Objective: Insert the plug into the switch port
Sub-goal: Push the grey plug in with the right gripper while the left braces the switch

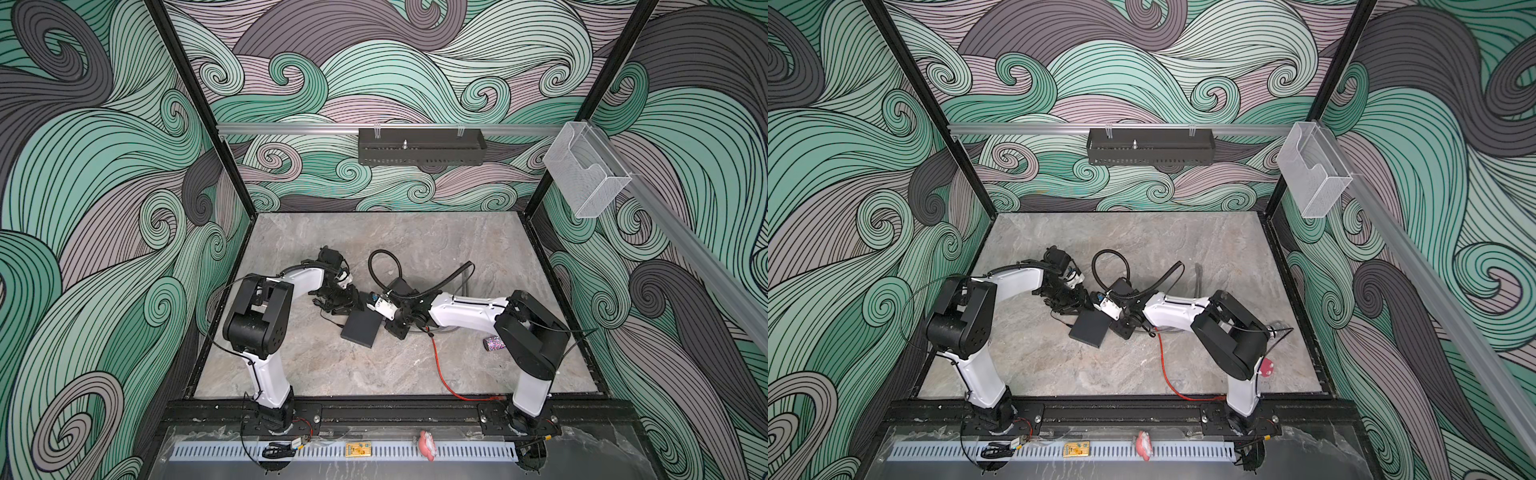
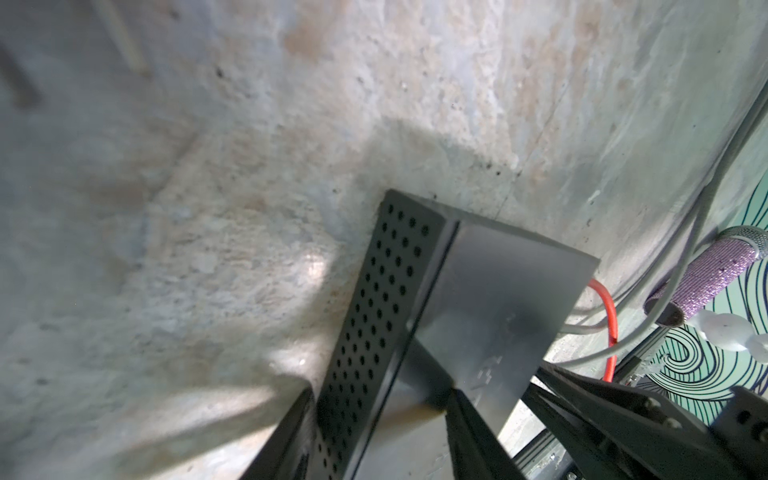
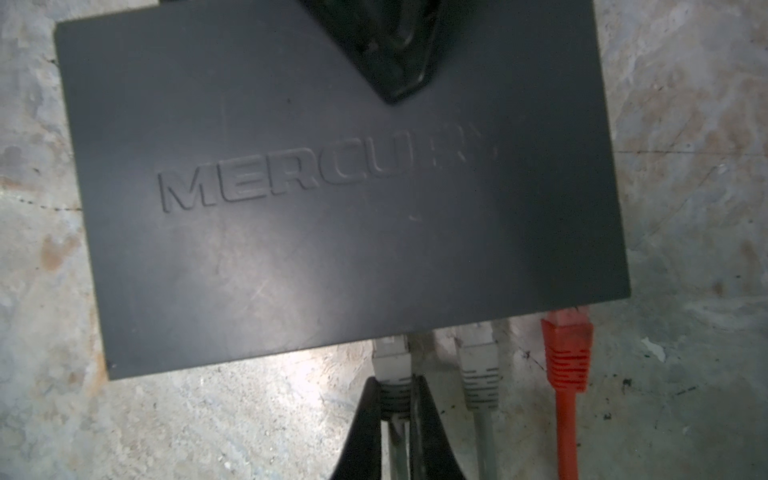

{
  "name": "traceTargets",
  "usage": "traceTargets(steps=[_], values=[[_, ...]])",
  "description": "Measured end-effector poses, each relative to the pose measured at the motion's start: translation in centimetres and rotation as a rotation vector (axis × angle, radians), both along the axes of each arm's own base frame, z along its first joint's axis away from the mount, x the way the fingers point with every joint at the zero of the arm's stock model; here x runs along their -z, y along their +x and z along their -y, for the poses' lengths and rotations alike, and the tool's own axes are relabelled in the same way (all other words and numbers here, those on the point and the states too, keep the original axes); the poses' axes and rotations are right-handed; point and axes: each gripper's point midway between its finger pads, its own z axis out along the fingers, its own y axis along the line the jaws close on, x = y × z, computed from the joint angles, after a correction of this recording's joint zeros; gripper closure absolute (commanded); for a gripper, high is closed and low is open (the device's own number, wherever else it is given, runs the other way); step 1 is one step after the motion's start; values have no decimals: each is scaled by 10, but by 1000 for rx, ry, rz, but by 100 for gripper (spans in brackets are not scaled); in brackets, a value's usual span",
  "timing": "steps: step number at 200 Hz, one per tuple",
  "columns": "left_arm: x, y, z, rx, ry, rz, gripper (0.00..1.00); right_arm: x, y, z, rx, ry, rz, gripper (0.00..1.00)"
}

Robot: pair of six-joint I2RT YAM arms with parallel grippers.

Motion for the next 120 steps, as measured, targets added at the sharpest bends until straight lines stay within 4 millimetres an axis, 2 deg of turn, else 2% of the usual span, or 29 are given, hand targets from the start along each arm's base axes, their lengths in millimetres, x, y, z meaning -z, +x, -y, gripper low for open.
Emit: traceTargets(steps=[120], values=[[0,8,-2,-8,15,48,51,-2,6,-6,5,-18,-20,100]])
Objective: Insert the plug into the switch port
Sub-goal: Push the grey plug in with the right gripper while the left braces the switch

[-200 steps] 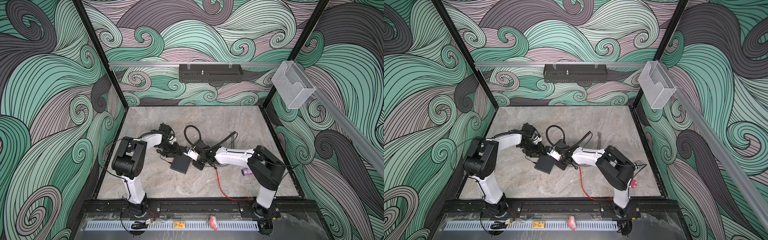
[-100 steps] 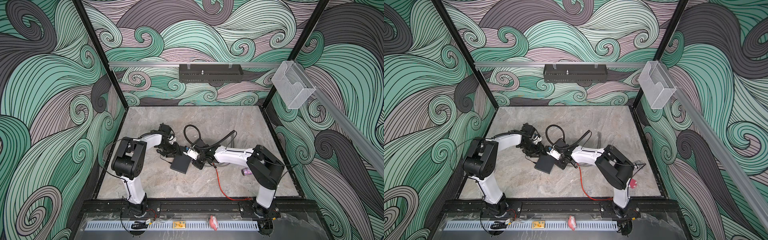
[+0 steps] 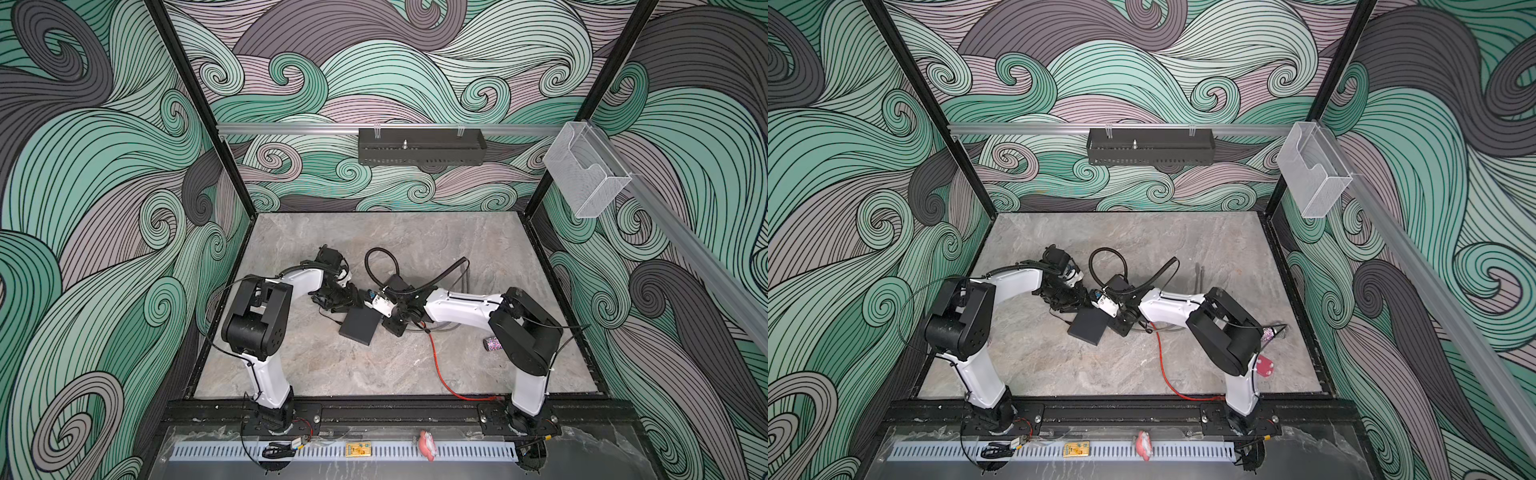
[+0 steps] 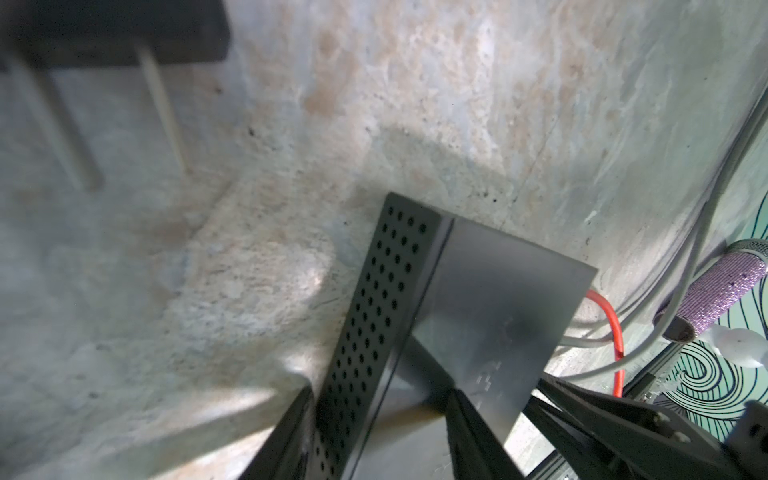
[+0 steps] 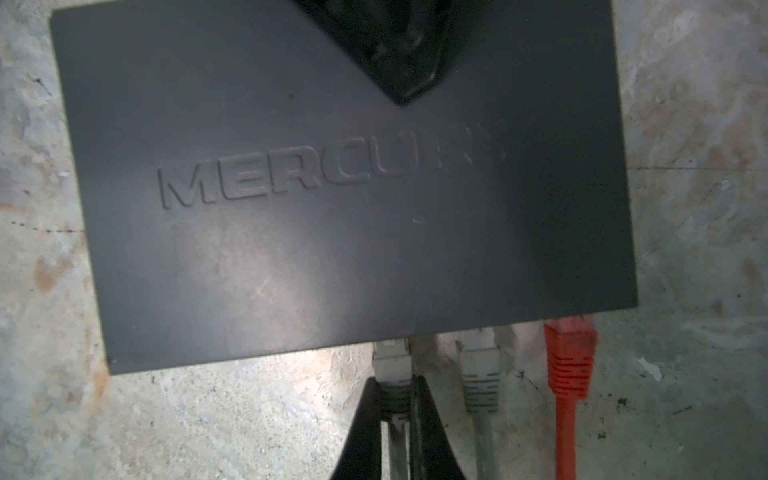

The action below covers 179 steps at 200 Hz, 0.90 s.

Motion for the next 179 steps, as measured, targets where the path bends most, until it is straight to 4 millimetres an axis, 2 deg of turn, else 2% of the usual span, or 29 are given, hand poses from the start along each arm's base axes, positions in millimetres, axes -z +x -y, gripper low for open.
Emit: traceTargets(steps=[179], values=[[0,0,0,-8,-4,12,51,0,1,0,7,-14,-16,100]])
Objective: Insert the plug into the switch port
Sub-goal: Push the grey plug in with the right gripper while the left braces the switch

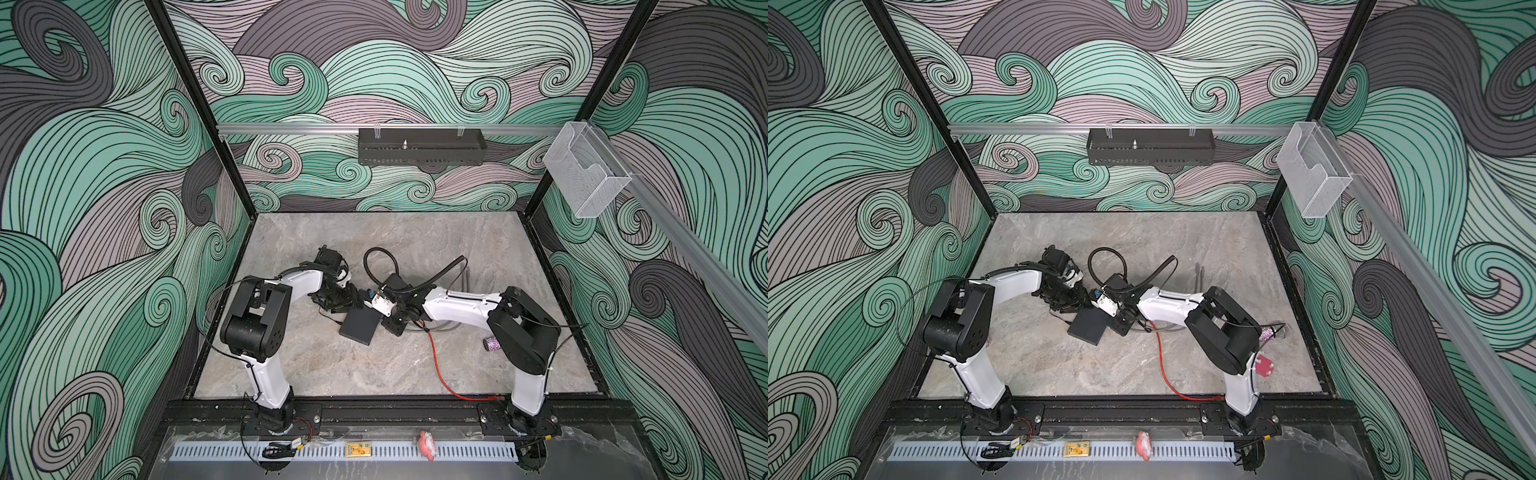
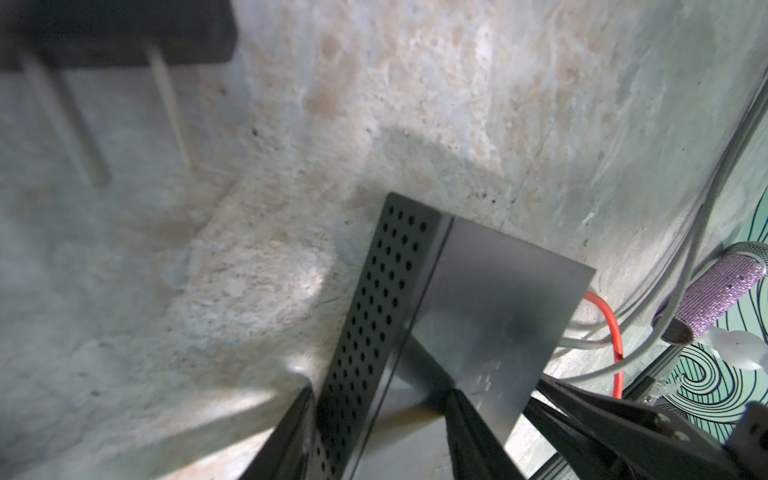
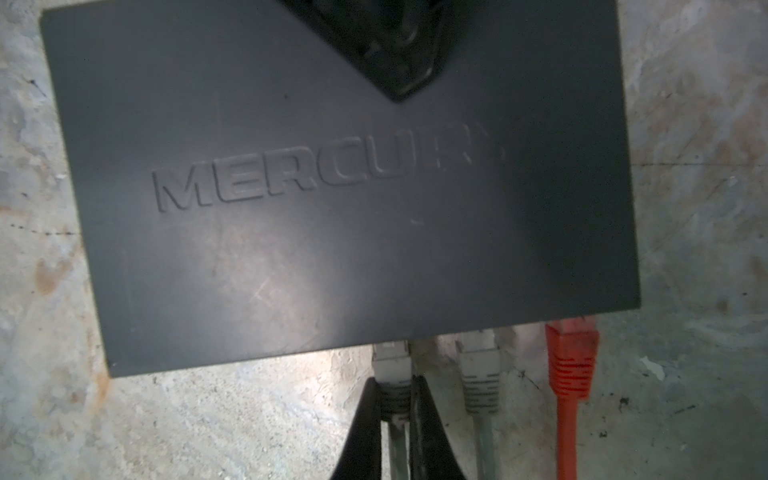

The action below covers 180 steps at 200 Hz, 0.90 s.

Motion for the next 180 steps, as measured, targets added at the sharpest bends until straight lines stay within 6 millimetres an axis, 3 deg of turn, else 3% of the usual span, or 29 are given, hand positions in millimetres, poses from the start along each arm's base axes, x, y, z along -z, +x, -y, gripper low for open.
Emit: traceTargets(steps=[90,180], values=[[-1,0,0,-14,-2,-5,51,0,0,0,4,-6,-7,100],[-2,-1,0,5,1,-4,50,-2,-4,3,-11,56,65,90]])
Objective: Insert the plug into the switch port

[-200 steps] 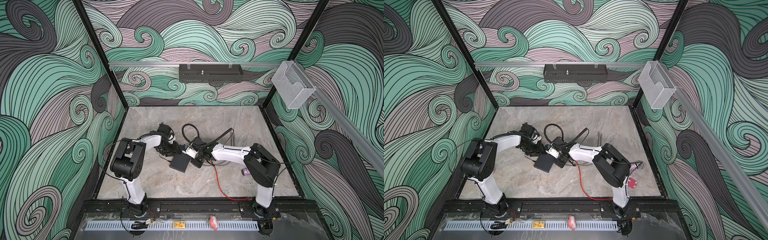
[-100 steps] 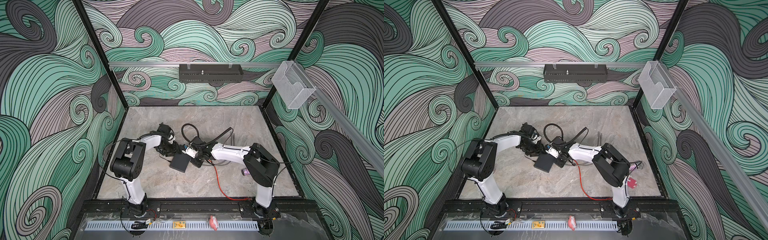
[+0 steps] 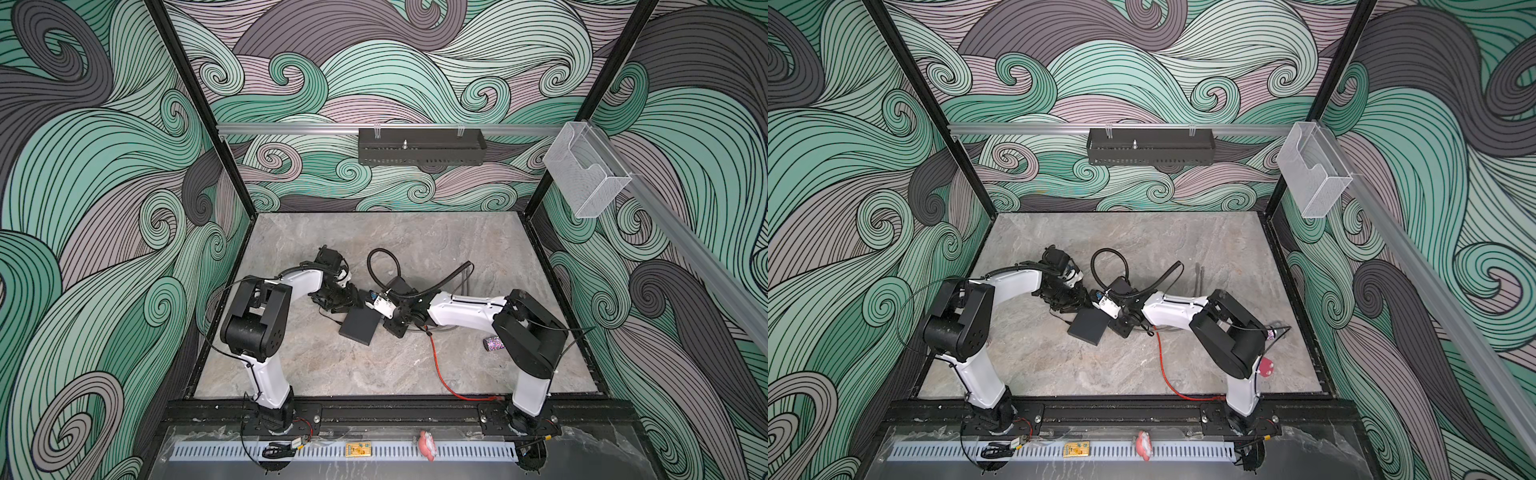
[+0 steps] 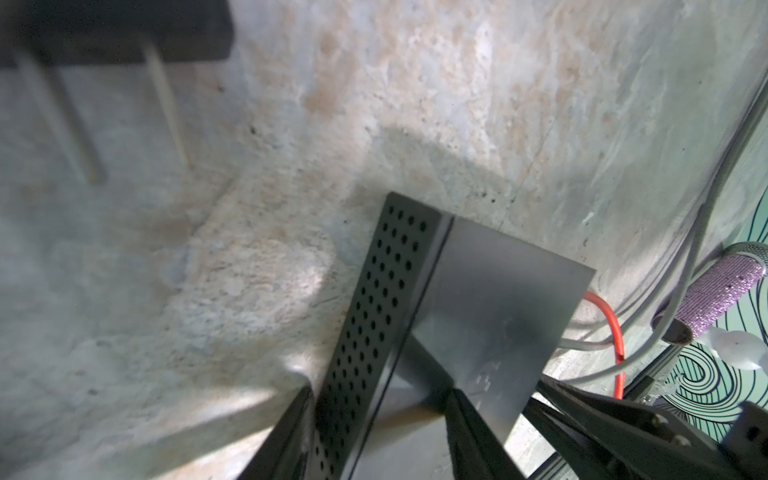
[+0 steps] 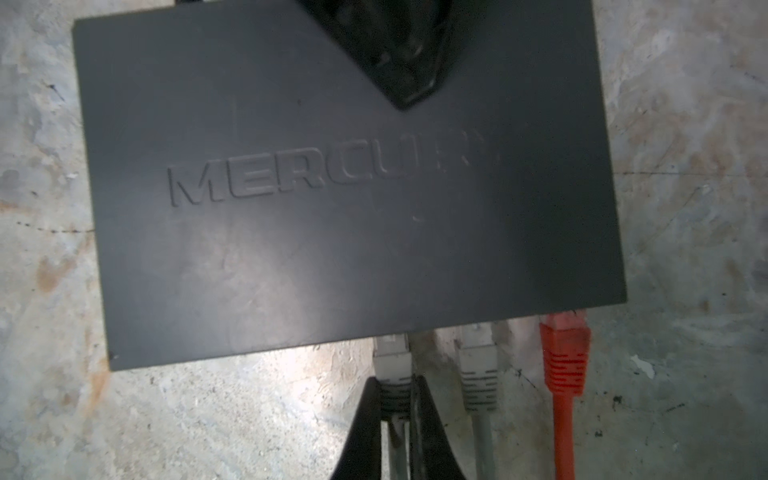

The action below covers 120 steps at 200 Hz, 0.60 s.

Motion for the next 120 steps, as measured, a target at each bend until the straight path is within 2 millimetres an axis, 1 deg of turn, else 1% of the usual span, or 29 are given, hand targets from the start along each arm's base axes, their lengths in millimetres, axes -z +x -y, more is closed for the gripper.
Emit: traceTargets(steps=[32,71,95,120], values=[[-2,-4,2,11,-15,-27,50,-6,-7,4,-7,37,34,88],[-7,-9,2,14,-34,-57,50,-22,-10,6,-7,98,78,84],[-11,-9,3,10,-57,-72,49,-33,-9,5,-8,142,106,84],[-14,-11,6,14,-87,-85,49,-47,-1,-1,-3,208,146,83]])
